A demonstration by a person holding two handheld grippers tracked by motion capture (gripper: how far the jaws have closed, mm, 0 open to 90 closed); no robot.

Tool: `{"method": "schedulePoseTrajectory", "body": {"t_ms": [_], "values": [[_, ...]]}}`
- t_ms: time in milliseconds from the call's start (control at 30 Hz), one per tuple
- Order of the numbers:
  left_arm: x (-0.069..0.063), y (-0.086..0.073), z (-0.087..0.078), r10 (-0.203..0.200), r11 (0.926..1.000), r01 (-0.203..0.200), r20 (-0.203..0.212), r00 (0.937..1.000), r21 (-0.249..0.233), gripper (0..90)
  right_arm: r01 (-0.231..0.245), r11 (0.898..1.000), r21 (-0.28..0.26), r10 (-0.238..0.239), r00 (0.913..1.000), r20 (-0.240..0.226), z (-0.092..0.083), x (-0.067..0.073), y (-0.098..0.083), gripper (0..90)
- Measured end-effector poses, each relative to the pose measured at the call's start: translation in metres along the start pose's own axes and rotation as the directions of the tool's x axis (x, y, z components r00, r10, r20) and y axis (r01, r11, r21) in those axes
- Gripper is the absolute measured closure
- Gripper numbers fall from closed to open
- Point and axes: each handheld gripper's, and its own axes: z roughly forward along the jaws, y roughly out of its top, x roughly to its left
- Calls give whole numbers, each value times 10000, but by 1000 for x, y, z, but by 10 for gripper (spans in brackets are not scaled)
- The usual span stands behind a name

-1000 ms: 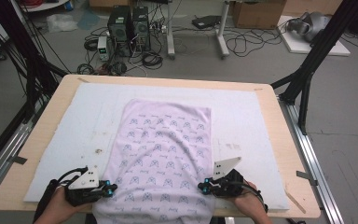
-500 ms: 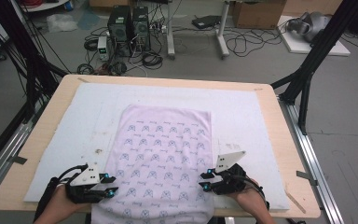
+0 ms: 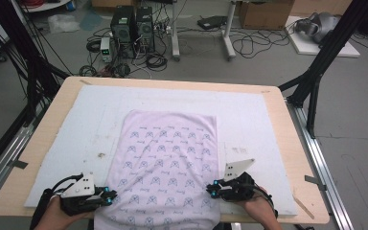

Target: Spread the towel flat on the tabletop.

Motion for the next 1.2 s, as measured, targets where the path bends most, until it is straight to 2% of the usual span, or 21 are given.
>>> {"method": "schedulePoseTrajectory", "body": {"t_ms": [33, 67, 133, 167, 200, 267, 333, 400, 433, 500, 533, 567, 600, 633, 700, 767, 900, 1033, 1200], "values": [[5, 4, -1, -95, 9998, 89, -347, 9994, -153, 733, -94, 9999, -51, 95, 9999, 92, -1, -3, 2, 771], [9, 6, -2, -212, 9995, 199, -506, 9985, -262, 686, -87, 9998, -204, 91, 9998, 203, -1, -6, 5, 755], [18, 12, -2, -320, 9981, 282, -687, 9971, -549, 640, -141, 9990, -431, 157, 9991, 383, -2, -11, 9, 722], [18, 12, -2, -320, 9981, 282, -687, 9971, -549, 622, -210, 9985, -498, 232, 9987, 449, -4, -13, 11, 705], [28, 18, 0, -518, 9960, 444, -961, 9940, -780, 593, -262, 9980, -579, 293, 9982, 528, -4, -16, 13, 682], [33, 21, 1, -630, 9948, 539, -1047, 9925, -868, 563, -401, 9964, -749, 462, 9957, 809, -6, -23, 16, 643], [45, 27, 5, -863, 9919, 720, -1388, 9866, -1051, 535, -528, 9951, -839, 617, 9922, 1080, -7, -31, 18, 588], [50, 29, 7, -983, 9907, 828, -1462, 9844, -1084, 519, -623, 9940, -897, 728, 9903, 1185, -8, -34, 19, 577], [54, 30, 9, -1103, 9894, 944, -1482, 9828, -1105, 501, -784, 9910, -1089, 926, 9870, 1313, -9, -41, 20, 525], [61, 32, 12, -1268, 9872, 1081, -1667, 9778, -1169, 486, -930, 9886, -1182, 1096, 9836, 1431, -9, -48, 21, 501], [68, 35, 16, -1430, 9851, 1225, -1788, 9734, -1206, 478, -964, 9878, -1225, 1141, 9827, 1462, -10, -51, 21, 479], [68, 35, 16, -1430, 9851, 1225, -1788, 9734, -1206, 471, -964, 9878, -1225, 1141, 9827, 1462, -10, -51, 21, 479], [74, 37, 18, -1531, 9837, 1314, -1898, 9698, -1225, 466, -1160, 9841, -1347, 1368, 9781, 1570, -11, -57, 22, 456], [77, 38, 20, -1580, 9832, 1354, -1999, 9670, -1224, 465, -1131, 9826, -1471, 1372, 9765, 1660, -11, -60, 22, 446], [83, 38, 22, -1822, 9783, 1575, -1969, 9633, -1344, 449, -1257, 9790, -1602, 1530, 9733, 1713, -12, -66, 23, 410], [85, 38, 24, -1909, 9762, 1653, -1940, 9622, -1406, 442, -1347, 9764, -1687, 1651, 9694, 1819, -13, -71, 23, 393], [84, 35, 23, -1830, 9785, 1583, -2021, 9621, -1323, 423, -1359, 9723, -1902, 1732, 9653, 1953, -14, -75, 23, 353], [84, 32, 22, -1853, 9788, 1614, -2091, 9602, -1262, 401, -1344, 9751, -1766, 1699, 9640, 2045, -11, -73, 24, 306], [84, 32, 25, -1798, 9801, 1574, -2052, 9621, -1206, 378, -1098, 9815, -1567, 1417, 9675, 2096, -6, -68, 28, 279]]}}
